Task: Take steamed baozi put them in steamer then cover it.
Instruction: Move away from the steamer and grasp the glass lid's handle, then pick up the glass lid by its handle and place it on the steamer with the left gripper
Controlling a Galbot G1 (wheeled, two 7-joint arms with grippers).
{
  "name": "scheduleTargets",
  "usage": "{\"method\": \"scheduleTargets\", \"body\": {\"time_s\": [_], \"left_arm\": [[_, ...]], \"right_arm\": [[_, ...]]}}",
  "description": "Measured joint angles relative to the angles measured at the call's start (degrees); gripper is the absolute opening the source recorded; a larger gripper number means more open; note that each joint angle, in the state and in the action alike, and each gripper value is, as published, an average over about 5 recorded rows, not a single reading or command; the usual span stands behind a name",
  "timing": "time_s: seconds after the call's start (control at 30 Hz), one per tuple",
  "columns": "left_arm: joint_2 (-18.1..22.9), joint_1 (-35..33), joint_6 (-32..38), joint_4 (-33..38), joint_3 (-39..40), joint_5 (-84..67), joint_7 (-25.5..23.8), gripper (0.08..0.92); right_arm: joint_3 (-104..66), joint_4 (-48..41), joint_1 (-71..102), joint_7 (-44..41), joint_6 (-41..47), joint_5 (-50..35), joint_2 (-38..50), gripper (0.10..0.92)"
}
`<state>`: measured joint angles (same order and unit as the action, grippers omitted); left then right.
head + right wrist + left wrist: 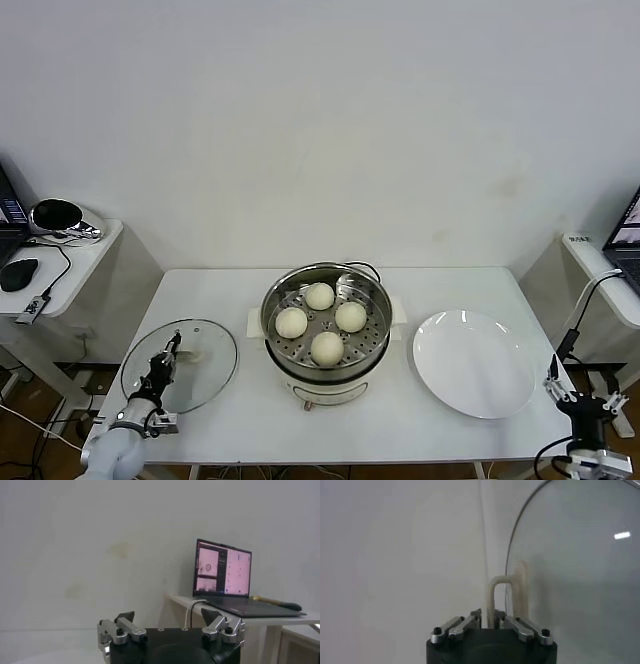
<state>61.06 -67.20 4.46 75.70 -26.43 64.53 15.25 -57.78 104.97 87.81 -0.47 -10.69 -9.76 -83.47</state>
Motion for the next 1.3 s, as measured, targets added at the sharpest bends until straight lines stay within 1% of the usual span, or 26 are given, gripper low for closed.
{"method": "scheduleTargets", "body": {"time_s": [0.13, 0.3, 0.5, 0.7, 0.87, 1.0, 1.13, 1.3], "left_arm": [[-0.76, -2.2, -1.56, 3.87, -1.38, -2.01, -0.11, 0.138], [-2.17, -6.72, -5.43, 11.26, -4.05, -5.01, -1.61, 0.138], [-4.58, -12.0, -11.4, 21.65, -8.02, -9.67, -5.33, 0.138], [-8.13, -13.65, -17.43, 31.56, -8.42, -13.18, -9.52, 0.138], [-11.03, -11.36, -22.0, 36.8, -3.51, -13.95, -12.05, 0.138], [-11.82, -7.2, -25.59, 38.85, 3.18, -13.81, -13.86, 0.138], [-11.29, -1.81, -29.3, 39.49, 10.55, -12.75, -16.1, 0.138], [-9.25, 5.29, -33.67, 39.47, 19.1, -10.35, -19.61, 0.138]], "right_arm": [[0.14, 0.23, 0.26, -0.28, -0.09, 0.21, 0.06, 0.823], [0.68, 0.5, 0.75, -0.65, -0.12, 0.61, 0.28, 0.823], [1.52, 0.76, 1.34, -1.1, -0.22, 1.25, 0.29, 0.823], [2.97, 0.92, 1.93, -1.61, -0.8, 2.69, -0.18, 0.823], [4.34, 0.98, 2.19, -1.79, -1.17, 4.67, -0.92, 0.823], [5.24, 1.0, 2.32, -1.79, -1.44, 6.44, -1.53, 0.823], [5.77, 0.63, 2.02, -1.74, -1.92, 8.42, -2.17, 0.823], [6.61, -0.27, 1.57, -1.73, -2.07, 10.72, -2.83, 0.823]]}}
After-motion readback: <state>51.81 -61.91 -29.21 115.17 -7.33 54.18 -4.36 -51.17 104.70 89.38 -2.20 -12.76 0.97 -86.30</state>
